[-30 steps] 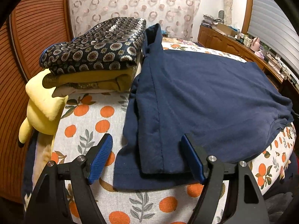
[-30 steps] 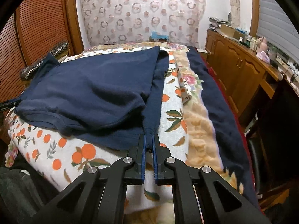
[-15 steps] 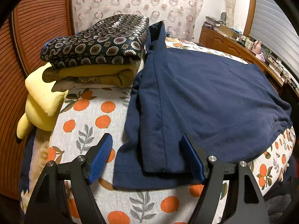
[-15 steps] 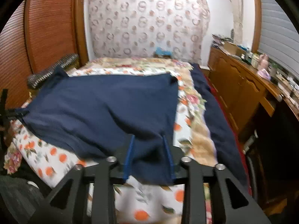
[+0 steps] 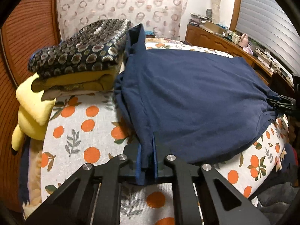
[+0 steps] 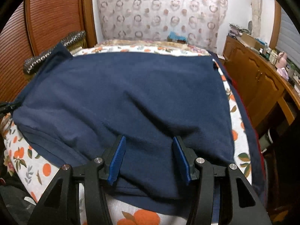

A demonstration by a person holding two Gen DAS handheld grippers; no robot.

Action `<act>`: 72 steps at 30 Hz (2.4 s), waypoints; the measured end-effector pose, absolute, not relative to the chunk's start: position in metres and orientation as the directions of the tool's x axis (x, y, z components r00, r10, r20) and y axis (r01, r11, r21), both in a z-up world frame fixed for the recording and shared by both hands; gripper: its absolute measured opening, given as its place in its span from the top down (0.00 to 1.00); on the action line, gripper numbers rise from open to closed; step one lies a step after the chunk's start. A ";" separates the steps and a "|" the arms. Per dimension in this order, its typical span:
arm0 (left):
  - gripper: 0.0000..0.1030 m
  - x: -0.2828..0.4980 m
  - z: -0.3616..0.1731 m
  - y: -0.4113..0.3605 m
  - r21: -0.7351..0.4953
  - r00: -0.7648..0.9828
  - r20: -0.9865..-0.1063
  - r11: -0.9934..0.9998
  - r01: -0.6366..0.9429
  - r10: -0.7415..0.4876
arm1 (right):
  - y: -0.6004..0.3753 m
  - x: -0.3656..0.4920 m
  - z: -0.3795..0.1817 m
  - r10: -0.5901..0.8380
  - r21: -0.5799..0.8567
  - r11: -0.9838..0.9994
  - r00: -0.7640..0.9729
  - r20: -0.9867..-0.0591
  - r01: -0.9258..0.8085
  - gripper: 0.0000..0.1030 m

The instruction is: Fold small clothes

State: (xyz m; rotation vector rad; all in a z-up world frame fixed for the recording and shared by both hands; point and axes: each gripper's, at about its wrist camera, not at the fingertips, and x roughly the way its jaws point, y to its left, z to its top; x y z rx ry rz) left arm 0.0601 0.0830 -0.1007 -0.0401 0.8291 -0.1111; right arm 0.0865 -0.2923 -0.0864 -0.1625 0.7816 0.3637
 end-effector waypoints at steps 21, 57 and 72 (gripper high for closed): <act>0.91 0.128 0.022 -0.048 -0.216 0.710 -0.510 0.871 0.442 -0.486 | -0.348 0.048 -0.055 0.275 0.056 0.948 0.715 -0.643 -0.314 0.39; 0.25 0.149 0.017 -0.133 -0.096 0.665 -0.575 0.847 0.523 -0.476 | -0.371 0.026 -0.038 0.258 0.070 0.962 0.789 -0.557 -0.265 0.39; 0.25 0.161 -0.012 -0.040 -0.088 0.746 -0.587 0.941 0.328 -0.315 | -0.262 0.104 -0.038 0.421 0.004 0.848 0.667 -0.615 -0.531 0.39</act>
